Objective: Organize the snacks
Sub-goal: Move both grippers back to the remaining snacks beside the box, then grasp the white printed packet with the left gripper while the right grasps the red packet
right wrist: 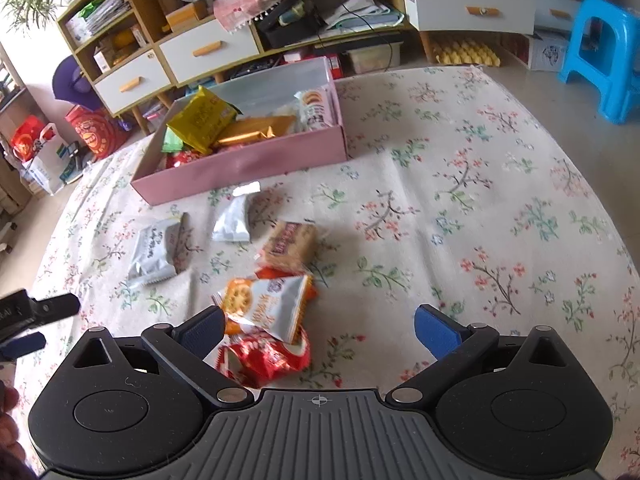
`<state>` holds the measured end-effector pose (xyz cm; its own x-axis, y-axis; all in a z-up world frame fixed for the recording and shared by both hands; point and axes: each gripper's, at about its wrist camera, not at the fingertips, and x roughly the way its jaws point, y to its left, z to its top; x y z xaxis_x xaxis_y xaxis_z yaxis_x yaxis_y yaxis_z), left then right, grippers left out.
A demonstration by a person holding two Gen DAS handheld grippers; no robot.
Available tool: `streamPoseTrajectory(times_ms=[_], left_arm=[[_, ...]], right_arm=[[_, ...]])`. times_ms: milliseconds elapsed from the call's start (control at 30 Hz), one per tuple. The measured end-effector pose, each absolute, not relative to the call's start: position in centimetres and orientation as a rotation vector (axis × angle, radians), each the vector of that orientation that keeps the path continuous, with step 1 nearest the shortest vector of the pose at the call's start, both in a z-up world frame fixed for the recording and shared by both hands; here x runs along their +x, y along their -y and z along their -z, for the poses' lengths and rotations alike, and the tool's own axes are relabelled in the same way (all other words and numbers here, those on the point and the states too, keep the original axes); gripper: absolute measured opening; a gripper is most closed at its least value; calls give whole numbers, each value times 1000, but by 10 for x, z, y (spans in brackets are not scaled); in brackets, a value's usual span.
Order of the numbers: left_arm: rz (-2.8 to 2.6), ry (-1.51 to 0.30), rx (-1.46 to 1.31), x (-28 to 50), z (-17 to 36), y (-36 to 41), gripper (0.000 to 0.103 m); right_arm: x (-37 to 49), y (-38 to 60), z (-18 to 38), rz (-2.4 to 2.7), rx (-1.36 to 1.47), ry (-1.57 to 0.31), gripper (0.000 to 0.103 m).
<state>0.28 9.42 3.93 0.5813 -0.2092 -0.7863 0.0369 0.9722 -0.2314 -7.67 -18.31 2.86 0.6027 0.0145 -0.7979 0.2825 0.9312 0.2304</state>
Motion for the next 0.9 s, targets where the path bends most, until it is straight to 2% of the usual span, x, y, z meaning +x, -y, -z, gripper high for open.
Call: streamPoseTrajectory(times_ms=[300,633,733,800,833,867,900], left_arm=[[130,-951,-190,10,-32,-95,102],[212,-921,-88,44,-23,-44,102],[218,-941,-37,58,-11,-27,97],[219,-929,-4,61,-6,-19,96],[218,-921,14,62,-3,-17,94],[205,-921,33,63,-1,-15,90],[188,-927,42,64,2,-14,80]], right_arm=[[-78,184,-13,117,347,-925,102],[-70,164,2,43,309,-930,99],[-71,164,3,20,317,-926,82],[-72,166,3,1,343,-923,58],[-73,167,3,-8,353,-920,51],[-72,168,2,-12,362,-920,46],[-72,170,2,-14,374,-919,46]])
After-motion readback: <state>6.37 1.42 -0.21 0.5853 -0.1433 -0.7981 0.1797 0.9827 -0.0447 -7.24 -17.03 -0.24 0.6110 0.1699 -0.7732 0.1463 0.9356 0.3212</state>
